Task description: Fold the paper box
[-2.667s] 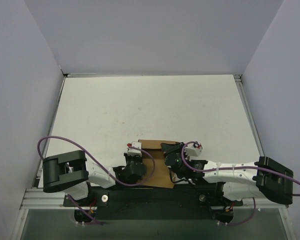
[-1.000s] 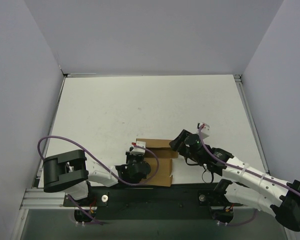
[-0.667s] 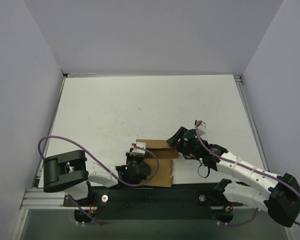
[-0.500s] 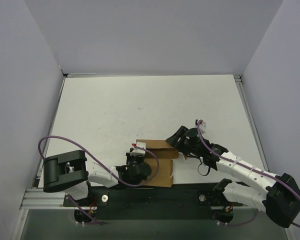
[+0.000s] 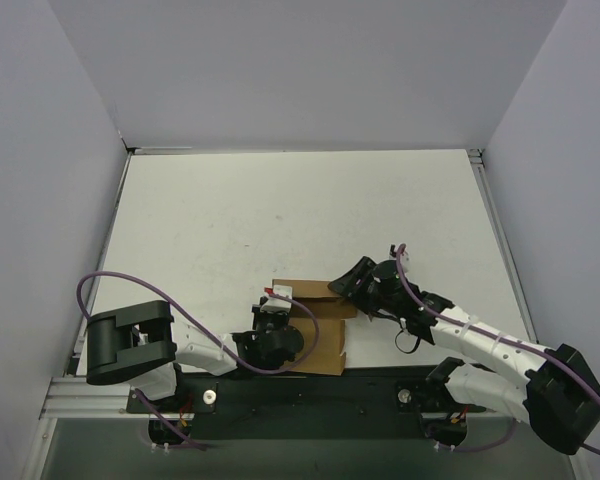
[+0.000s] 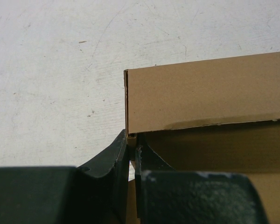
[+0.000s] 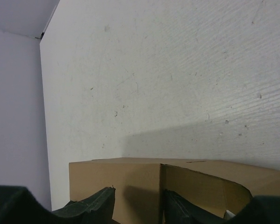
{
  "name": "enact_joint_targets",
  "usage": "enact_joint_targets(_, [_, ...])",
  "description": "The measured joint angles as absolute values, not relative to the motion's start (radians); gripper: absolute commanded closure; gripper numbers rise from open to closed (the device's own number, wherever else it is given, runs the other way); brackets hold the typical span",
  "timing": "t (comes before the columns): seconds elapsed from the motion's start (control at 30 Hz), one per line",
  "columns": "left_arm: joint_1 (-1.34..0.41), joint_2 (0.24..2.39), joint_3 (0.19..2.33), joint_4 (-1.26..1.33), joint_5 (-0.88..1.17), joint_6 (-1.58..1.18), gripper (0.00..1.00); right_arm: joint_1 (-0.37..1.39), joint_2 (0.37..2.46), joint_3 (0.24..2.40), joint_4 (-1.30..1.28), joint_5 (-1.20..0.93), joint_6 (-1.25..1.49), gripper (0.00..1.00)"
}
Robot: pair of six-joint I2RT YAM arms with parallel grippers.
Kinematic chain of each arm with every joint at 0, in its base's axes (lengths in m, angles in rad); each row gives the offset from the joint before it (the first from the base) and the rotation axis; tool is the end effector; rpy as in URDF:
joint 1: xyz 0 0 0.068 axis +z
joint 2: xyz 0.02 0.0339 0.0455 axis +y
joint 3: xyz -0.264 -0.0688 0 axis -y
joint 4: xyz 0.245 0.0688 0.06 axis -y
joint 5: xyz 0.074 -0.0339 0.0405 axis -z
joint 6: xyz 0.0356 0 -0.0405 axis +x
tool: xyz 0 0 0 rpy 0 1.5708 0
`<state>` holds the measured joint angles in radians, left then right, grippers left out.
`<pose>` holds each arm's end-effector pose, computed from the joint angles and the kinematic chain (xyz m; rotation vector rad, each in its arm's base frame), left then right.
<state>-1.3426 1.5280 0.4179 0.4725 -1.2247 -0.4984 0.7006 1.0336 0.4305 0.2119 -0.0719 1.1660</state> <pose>0.0870 -0.2267 0.1332 0.1454 1.7683 0.0408 0.1680 0.1450 0.2090 0.4552 2.1501 1.2287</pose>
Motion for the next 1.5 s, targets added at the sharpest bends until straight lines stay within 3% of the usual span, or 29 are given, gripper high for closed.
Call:
enact_joint_targets(0.43, [-1.346,1.528,0.424,0.455,-1.226,-0.513,1.0,0.687,1.035,0.282,0.443,-0.086,1.348,0.71])
enact_joint_targets(0.8, [-1.352,1.528,0.426,0.452,-1.218,-0.523,1.0,0.688,0.997,0.215,0.546,-0.042,1.468,0.99])
enact_joint_targets(1.03, [-1.356,1.545,0.45,0.445,-1.214,-0.535,1.0,0.694,0.954,0.19,0.54,0.006,1.502,1.0])
enact_joint_targets(1.07, [-1.356,1.547,0.455,0.438,-1.214,-0.538,1.0,0.696,0.947,0.189,0.535,0.012,1.503,0.97])
enact_joint_targets(1.13, [-1.359,1.549,0.466,0.417,-1.211,-0.548,1.0,0.696,0.929,0.188,0.518,0.021,1.498,0.8])
enact_joint_targets(1.17, [-1.359,1.549,0.482,0.386,-1.209,-0.562,1.0,0.696,0.915,0.187,0.506,0.026,1.493,0.62])
enact_joint_targets(1.23, [-1.359,1.549,0.511,0.333,-1.209,-0.588,1.0,0.703,0.869,0.187,0.462,0.047,1.467,0.52])
enact_joint_targets(1.37, [-1.356,1.549,0.552,0.247,-1.203,-0.612,1.0,0.744,0.722,0.19,0.311,0.127,1.377,0.46])
enact_joint_targets(1.5, [-1.345,1.553,0.566,0.207,-1.191,-0.625,1.0,0.878,0.552,0.219,0.109,0.258,1.285,0.5])
